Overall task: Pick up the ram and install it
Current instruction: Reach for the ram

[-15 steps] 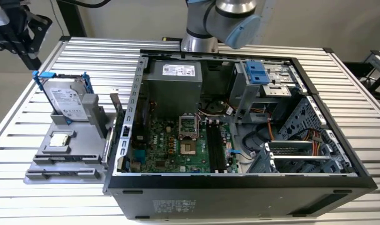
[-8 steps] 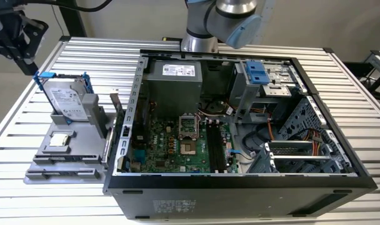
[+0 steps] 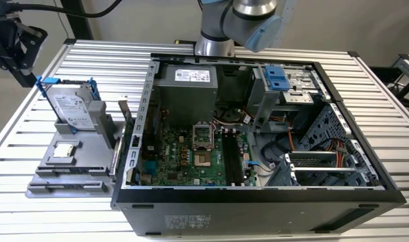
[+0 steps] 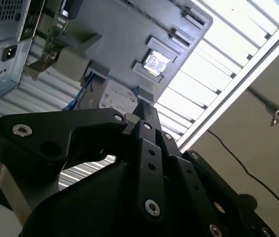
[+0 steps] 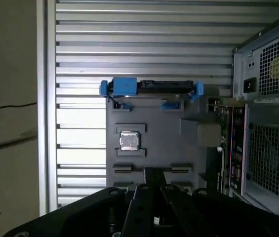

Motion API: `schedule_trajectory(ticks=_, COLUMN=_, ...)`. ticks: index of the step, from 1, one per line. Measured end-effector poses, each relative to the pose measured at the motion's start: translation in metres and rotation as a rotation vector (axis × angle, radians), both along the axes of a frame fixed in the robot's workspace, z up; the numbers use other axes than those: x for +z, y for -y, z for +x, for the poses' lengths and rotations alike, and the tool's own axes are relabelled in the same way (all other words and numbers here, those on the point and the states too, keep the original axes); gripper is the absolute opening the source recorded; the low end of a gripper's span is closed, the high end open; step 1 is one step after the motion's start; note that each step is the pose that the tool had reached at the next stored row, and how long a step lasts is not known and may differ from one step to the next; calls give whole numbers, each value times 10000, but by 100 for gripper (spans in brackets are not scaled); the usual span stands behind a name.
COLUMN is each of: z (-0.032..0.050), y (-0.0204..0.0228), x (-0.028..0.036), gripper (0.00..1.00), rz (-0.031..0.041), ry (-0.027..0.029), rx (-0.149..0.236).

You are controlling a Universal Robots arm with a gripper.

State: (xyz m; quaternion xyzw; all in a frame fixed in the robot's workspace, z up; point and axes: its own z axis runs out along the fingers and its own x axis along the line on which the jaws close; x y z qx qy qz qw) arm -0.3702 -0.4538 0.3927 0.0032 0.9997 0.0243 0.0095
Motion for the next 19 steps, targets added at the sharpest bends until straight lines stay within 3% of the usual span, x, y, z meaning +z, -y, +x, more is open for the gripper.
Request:
schedule_trajectory(ticks=3, z=0, y=65, x=0, gripper=0, rz=0, ry=1, rx=0)
schedule_trajectory(ticks=15, z=0, y=422, x=-2, gripper=0, rz=1, ry=1, rx=0)
schedule_trajectory(ticks=17, z=0, y=458, x=-3, gripper=0, rz=0, ry=1, rx=1)
schedule_trajectory(ticks=19, z=-1, y=465, x=-2, gripper=0, rz=-1, ry=0, rx=-6)
